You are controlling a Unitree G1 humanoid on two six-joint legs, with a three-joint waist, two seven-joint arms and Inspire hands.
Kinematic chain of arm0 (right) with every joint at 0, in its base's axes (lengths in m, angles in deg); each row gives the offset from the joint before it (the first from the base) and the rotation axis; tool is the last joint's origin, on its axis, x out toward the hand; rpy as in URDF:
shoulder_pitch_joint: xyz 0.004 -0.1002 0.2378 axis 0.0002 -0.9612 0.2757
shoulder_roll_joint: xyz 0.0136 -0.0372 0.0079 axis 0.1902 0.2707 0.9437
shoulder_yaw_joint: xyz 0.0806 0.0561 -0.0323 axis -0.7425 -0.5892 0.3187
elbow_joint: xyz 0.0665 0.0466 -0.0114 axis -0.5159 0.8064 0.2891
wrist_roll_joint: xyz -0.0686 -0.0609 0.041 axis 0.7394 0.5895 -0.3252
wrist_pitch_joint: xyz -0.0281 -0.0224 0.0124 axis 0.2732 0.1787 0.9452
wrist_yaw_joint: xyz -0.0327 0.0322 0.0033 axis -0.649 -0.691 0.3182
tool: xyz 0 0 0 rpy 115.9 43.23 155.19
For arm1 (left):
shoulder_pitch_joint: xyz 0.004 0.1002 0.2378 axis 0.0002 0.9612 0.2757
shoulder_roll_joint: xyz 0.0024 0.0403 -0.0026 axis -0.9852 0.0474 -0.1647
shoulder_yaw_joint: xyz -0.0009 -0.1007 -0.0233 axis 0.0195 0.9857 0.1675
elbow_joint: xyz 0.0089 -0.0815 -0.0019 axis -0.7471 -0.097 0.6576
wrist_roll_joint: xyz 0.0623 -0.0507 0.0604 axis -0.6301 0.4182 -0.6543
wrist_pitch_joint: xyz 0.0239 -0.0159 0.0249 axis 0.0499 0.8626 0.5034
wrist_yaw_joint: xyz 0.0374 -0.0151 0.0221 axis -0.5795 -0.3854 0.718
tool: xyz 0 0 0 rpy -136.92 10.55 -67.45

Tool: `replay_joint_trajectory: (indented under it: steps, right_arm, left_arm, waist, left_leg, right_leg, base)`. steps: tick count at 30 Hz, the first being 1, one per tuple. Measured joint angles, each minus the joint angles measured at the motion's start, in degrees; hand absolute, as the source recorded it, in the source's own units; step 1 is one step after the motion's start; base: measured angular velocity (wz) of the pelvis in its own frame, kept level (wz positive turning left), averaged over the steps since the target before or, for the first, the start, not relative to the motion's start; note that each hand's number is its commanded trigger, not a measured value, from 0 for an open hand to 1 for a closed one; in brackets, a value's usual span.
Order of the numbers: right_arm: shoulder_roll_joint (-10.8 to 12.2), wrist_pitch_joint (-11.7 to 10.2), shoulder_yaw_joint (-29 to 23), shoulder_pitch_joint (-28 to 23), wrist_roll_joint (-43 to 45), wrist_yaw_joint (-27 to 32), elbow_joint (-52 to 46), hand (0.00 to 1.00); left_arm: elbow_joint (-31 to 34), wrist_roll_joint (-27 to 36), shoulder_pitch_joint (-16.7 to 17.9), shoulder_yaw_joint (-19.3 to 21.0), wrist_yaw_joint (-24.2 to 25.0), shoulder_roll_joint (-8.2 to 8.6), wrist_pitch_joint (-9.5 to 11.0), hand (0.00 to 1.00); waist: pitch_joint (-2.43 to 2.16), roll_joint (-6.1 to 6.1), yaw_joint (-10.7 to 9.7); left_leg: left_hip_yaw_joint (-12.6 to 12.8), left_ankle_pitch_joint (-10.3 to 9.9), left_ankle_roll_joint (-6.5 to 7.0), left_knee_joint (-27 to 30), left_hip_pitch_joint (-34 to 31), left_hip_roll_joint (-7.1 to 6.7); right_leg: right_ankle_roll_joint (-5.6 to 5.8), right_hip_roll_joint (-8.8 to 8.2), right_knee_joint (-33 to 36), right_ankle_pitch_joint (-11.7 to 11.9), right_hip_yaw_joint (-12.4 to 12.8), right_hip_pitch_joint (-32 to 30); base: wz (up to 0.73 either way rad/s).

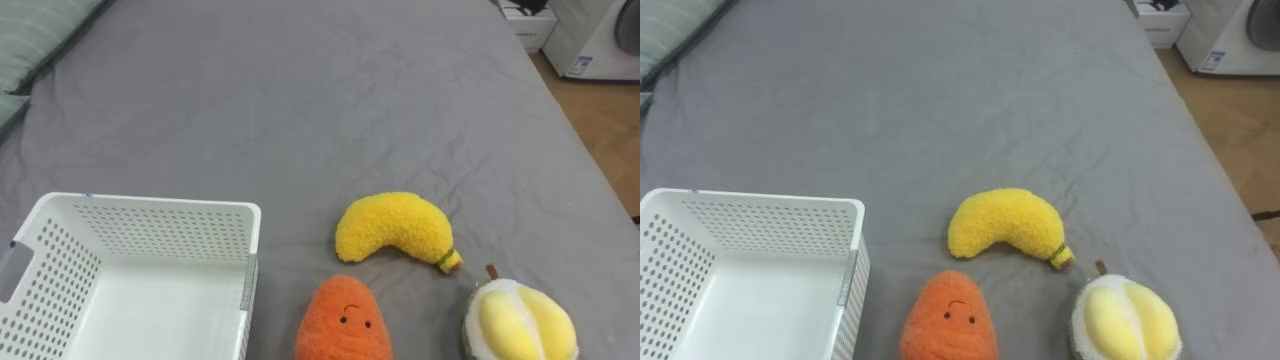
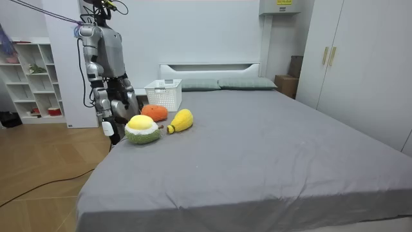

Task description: Collect toys from the bed

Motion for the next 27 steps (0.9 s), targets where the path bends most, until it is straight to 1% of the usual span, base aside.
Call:
replay_joint_trajectory:
  steps: [2,7,16,22,25,27]
  right_arm:
    - [0.0,0.0,0.0,0.0,0.0,-0.06,0.05,0.0]
    - [0.0,-0.04,-0.01,0.01,0.01,-0.17,0.15,0.0]
    - [-0.05,-0.03,-0.1,-0.01,-0.3,-0.01,0.38,0.0]
    - [0.14,-0.05,-3.46,-1.24,-0.77,-0.04,0.36,0.0]
    - [0.11,-0.04,-5.42,-1.86,-2.39,0.43,0.63,0.0]
    - [0.11,0.11,-8.08,-2.47,-3.18,0.95,1.18,0.0]
  left_arm:
    - [-0.08,-0.06,-0.02,0.12,-0.03,0.0,0.01,0.0]
    - [-0.09,-0.1,0.03,0.14,-0.08,0.02,0.17,0.0]
    - [-0.04,0.19,-0.23,-0.54,1.09,-0.13,0.08,0.0]
    - [-0.28,0.2,0.38,1.22,3.16,-0.28,-0.02,0.0]
    - [-0.08,1.26,1.14,1.38,3.72,-0.45,-0.11,0.0]
    - [-0.12,1.19,1.35,2.55,3.91,-0.44,-0.5,0.0]
  waist:
    - [0.1,-0.01,0.06]
    - [0.12,0.0,0.1]
    - [-0.03,0.31,-0.03]
    - [-0.11,0.24,-0.41]
    - [-0.26,0.05,-1.61]
    - [-0.3,-0.07,-2.21]
  left_leg:
    - [0.0,0.0,0.0,-0.01,0.01,0.0]
    - [0.0,0.0,0.0,-0.04,0.01,0.0]
    - [0.05,0.0,0.0,-0.06,-0.25,0.0]
    - [-0.28,0.0,0.0,-0.03,-0.15,-0.08]
    - [-0.33,0.01,0.01,0.04,-0.05,-0.14]
    - [-0.28,0.01,0.01,0.06,0.14,-0.14]
  right_leg:
    - [0.0,0.0,0.0,0.0,0.03,-0.01]
    - [0.0,0.01,-0.02,0.0,0.06,-0.01]
    - [0.0,0.0,-0.09,0.0,-0.07,-0.3]
    - [0.06,-0.12,-0.23,-0.05,-0.42,0.13]
    - [0.13,-0.21,-0.2,-0.14,-0.38,0.38]
    - [0.12,-0.2,-0.21,-0.16,-0.25,0.53]
  base:
    - [0.0]
    - [0.0]
    - [0.0]
    - [0.01]
    - [0.04]
    - [0.0]
